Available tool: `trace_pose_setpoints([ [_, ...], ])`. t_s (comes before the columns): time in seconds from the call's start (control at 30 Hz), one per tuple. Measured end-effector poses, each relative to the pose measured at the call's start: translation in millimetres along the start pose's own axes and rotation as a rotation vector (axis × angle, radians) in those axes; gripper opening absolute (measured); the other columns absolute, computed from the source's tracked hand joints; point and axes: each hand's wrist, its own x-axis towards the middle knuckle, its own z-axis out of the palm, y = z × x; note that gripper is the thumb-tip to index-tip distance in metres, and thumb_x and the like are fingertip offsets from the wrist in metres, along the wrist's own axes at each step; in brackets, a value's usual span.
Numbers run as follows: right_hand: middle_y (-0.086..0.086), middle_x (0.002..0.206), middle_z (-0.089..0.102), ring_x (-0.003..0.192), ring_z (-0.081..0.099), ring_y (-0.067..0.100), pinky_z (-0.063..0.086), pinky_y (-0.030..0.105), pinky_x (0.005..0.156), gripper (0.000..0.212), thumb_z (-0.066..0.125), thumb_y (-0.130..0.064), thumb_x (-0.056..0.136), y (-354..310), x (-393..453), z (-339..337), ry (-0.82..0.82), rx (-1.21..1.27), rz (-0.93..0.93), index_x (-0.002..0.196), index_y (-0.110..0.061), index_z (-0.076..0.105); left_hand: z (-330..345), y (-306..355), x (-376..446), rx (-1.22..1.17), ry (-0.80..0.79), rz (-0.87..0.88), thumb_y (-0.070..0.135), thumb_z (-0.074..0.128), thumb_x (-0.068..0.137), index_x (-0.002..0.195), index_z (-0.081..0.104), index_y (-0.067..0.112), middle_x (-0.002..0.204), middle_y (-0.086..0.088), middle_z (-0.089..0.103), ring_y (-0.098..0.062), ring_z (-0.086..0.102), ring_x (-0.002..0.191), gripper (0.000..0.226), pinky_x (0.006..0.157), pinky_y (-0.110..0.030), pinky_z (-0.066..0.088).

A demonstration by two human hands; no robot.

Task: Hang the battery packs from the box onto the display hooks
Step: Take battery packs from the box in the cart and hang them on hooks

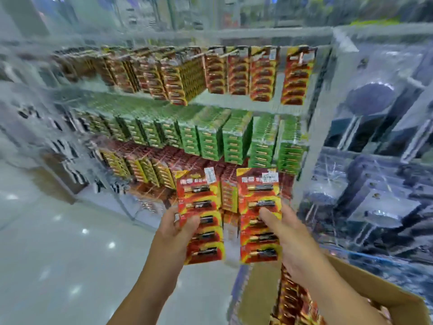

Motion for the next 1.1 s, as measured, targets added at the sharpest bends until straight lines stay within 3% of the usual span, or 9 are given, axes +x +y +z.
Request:
trace_pose_setpoints([
  [0.1,0.006,0.101,0.08,0.084,0.077,0.023,0.06,0.041,0.073,0.039,0.072,-0.036,0.08,11,8,83,-0.02,-0.005,-0.02,0.119,-0.031,0.069,-77,24,8,0.02,0.044,0.045,0.026,0.067,0.097,0.131,0.06,0.029,0.112,-0.005,0.079,-0.027,0.078,0.099,0.035,0.074,-0.041,0.064],
  [0.27,0.004,0.107,0.08,0.095,0.078,0.03,0.061,0.049,0.078,0.034,0.071,-0.04,0.087,21,22,210,-0.035,-0.023,-0.046,0.121,-0.036,0.07,-192,76,20,0.009,0.097,0.083,0.019,0.065,0.1,0.118,0.062,0.028,0.098,0.003,0.081,-0.018,0.079,0.084,0.02,0.057,-0.024,0.06],
  [0.37,0.001,0.096,0.081,0.083,0.079,0.024,0.063,0.042,0.062,0.019,0.065,-0.031,0.099,17,31,264,-0.028,-0.056,-0.058,0.117,-0.031,0.07,-243,101,29,-0.015,0.136,0.103,0.022,0.066,0.1,0.119,0.062,0.026,0.099,0.0,0.081,-0.021,0.08,0.085,0.021,0.058,-0.028,0.061],
  [0.47,0.008,0.101,0.08,0.087,0.079,0.031,0.064,0.054,0.075,0.018,0.061,-0.037,0.102,15,46,304,-0.013,-0.069,-0.035,0.116,-0.032,0.071,-278,117,44,-0.027,0.167,0.114,0.028,0.065,0.101,0.121,0.062,0.028,0.102,0.0,0.081,-0.022,0.08,0.088,0.021,0.063,-0.034,0.062],
  [0.7,0.009,0.104,0.08,0.094,0.077,0.038,0.06,0.065,0.085,0.019,0.061,-0.047,0.099,10,111,354,-0.039,-0.076,-0.057,0.104,-0.035,0.076,-309,140,112,-0.053,0.206,0.149,0.031,0.062,0.102,0.118,0.063,0.028,0.098,0.001,0.081,-0.022,0.08,0.085,0.016,0.07,-0.039,0.062],
  [0.93,-0.005,0.11,0.08,0.106,0.075,0.027,0.055,0.06,0.1,0.03,0.066,-0.055,0.09,-9,213,381,-0.016,-0.039,-0.088,0.115,-0.04,0.071,-313,167,213,-0.058,0.196,0.159,0.028,0.063,0.101,0.117,0.064,0.024,0.096,-0.004,0.081,-0.027,0.079,0.083,0.017,0.06,-0.036,0.062],
  [1.1,-0.006,0.112,0.079,0.108,0.075,0.024,0.053,0.057,0.103,0.026,0.068,-0.055,0.089,-37,270,400,-0.04,-0.033,-0.106,0.112,-0.041,0.073,-311,192,277,-0.034,0.191,0.183,0.031,0.063,0.102,0.121,0.064,0.027,0.1,-0.002,0.081,-0.027,0.079,0.087,0.02,0.069,-0.043,0.064],
])
